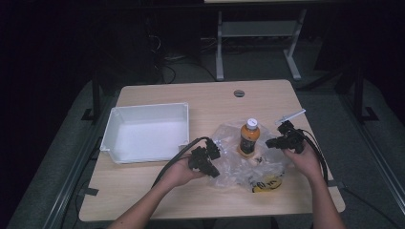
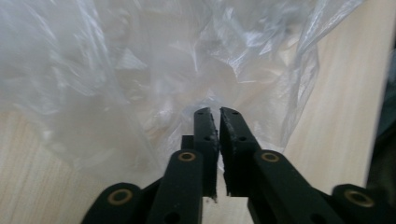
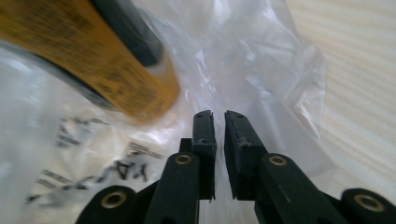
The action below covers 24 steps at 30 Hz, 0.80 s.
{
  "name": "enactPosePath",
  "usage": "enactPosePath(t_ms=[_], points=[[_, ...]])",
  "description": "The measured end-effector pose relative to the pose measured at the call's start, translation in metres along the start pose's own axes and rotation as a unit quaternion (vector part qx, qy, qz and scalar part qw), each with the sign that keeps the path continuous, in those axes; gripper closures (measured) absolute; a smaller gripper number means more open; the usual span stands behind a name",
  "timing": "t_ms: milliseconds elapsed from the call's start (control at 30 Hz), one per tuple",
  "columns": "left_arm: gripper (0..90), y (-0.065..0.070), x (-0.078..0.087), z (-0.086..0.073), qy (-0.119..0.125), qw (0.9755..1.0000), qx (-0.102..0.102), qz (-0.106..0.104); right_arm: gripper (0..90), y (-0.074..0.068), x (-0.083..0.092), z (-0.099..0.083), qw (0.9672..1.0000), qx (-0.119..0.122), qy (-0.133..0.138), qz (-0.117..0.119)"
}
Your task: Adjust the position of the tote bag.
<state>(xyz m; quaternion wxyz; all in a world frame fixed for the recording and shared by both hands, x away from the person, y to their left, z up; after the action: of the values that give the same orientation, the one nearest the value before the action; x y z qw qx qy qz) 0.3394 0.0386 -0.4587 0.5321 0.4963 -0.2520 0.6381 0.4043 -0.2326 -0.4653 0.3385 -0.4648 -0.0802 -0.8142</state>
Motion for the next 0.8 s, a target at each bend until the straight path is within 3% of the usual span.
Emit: enactPosePath(t_ms=[167,333,800], points=[[78.1,0.001,0.024,0.007,0.028,0.9995,-0.004,0.017,75.4,-0.008,0.016,0.003,0.9995,0.006,0.031,-0.005],[74.3,-0.002,0.043,0.016,0.056,0.9983,0.002,0.019,67.1,-0.017,0.034,0.003,0.9979,0.003,0.064,-0.009],[63.5,-0.003,0.070,0.053,0.080,0.9963,-0.012,0.029,57.0,-0.038,0.054,-0.009,0.9942,0.010,0.107,-0.002]])
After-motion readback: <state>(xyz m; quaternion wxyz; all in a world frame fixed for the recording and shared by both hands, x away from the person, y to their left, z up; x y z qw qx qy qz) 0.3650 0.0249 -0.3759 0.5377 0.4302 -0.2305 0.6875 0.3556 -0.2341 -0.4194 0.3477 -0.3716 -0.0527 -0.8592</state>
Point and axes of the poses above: each handheld gripper's, and its own axes: x roughly backward along the jaws, z roughly out of its top, y roughly to its right, the point moved 4 cm from there along -x, roughly forward along the jaws
